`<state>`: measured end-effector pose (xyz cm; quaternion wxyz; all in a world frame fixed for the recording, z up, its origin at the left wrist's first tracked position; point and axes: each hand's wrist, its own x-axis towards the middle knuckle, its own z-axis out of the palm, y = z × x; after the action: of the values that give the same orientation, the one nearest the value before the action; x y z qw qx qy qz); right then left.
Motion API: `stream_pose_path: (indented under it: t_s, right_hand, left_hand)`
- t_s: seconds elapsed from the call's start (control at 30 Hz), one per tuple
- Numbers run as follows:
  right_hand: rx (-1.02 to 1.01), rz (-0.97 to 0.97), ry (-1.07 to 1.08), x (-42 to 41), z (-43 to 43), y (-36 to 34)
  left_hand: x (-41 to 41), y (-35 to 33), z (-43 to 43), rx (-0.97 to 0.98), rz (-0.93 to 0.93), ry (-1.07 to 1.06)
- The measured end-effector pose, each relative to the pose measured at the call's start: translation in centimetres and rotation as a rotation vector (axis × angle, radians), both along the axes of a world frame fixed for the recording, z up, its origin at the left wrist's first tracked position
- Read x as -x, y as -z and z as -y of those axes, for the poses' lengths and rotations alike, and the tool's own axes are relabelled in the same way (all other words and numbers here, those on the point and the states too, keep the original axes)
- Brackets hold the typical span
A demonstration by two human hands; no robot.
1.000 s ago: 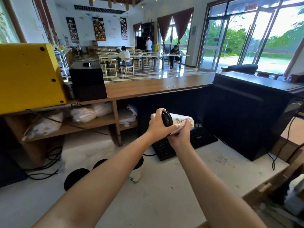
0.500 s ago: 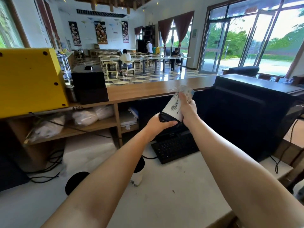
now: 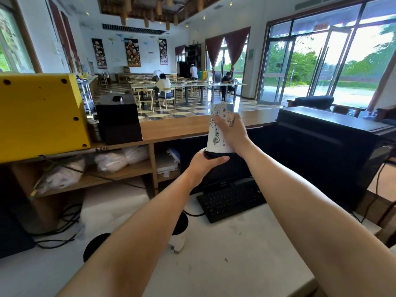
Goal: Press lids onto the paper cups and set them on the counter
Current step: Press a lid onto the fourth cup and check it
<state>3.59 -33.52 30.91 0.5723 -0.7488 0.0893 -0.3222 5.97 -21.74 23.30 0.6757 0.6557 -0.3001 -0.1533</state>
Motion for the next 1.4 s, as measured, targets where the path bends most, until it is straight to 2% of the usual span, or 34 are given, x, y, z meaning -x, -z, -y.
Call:
stream_pose_path:
  t_s: [0.4,0.8,0.9,1.07,1.27,1.4]
  right_hand:
    - [0.163,0.089,0.004,-0.9,-1.0,-5.1]
    - [0.125,0.088,0.038,-0.2,-1.9,-3.8]
    - [0.036,0.082,0.002,0.4,-2.2,-2.8]
    - [-0.23,0.034,-0.022,1.0,-2.0,-0.1]
    - [-0.766,0.144,-0.088,1.3,-1.6,1.8]
    - [-0.923,0.148,-0.091,1.6,-2.4,3.2]
  left_hand:
    - [-2.0,-6.6,-1.8,-0.194,0.154,0.049]
    - [-2.4,-5.8,-2.4,-0.214,0.139,0.082]
    - [-2.4,-4.8,-2.8,-0.19,0.118,0.039]
    - [-2.3,-1.4,-3.9,-0.092,0.076,-0.022]
    - [0.3,0.0,-2.7,0.157,-0.035,-0.028]
    - [1.4,0.8,-1.8,0.301,-0.17,0.026]
